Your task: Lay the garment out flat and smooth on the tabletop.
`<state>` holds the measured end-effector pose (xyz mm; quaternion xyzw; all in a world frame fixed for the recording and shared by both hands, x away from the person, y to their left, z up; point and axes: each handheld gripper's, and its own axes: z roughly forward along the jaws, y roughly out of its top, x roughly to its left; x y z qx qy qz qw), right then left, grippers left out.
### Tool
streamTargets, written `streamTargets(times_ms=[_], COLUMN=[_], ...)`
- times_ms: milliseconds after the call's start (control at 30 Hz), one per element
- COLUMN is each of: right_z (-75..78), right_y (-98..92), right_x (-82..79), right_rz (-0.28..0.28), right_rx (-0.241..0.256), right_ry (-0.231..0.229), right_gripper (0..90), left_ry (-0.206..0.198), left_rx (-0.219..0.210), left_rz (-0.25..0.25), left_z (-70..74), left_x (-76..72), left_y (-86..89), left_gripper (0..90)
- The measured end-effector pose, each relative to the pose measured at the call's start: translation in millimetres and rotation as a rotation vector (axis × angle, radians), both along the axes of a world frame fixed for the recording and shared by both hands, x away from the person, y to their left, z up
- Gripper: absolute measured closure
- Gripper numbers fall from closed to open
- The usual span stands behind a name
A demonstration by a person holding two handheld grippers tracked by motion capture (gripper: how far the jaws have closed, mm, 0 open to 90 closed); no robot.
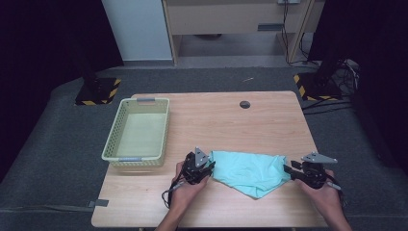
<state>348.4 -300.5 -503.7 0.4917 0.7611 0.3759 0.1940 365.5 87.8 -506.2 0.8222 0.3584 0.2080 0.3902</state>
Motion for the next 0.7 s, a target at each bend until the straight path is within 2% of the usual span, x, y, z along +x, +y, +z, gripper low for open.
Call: streamTargets(times_ms=[200, 500, 600, 700], right_z=[1.5, -14.2, -18.9, -20.3], right_y=[3.4, 14.8, 15.5, 14.4], right_x=[-4.6, -3.1, 0.2, 3.5], right_rz=[0.023, 0.083, 0.090, 0.085], right_rx=[-0.007, -0.048, -0.061, -0.046], right_ry=[-0.001, 0.070, 0.076, 0.077], right_gripper=[57.6, 60.0, 59.8, 59.6], left_ry=[0.015, 0.066, 0.073, 0.082], left_rx=[0.023, 0.080, 0.096, 0.100], left_rz=[-0.026, -0.058, -0.066, -0.070], left_z=[-3.7, -13.1, -14.9, -15.6], left_x=[1.0, 2.3, 1.5, 0.8], left_y=[-7.1, -12.8, -14.0, -14.6], left_gripper=[64.0, 64.9, 65.6, 66.4])
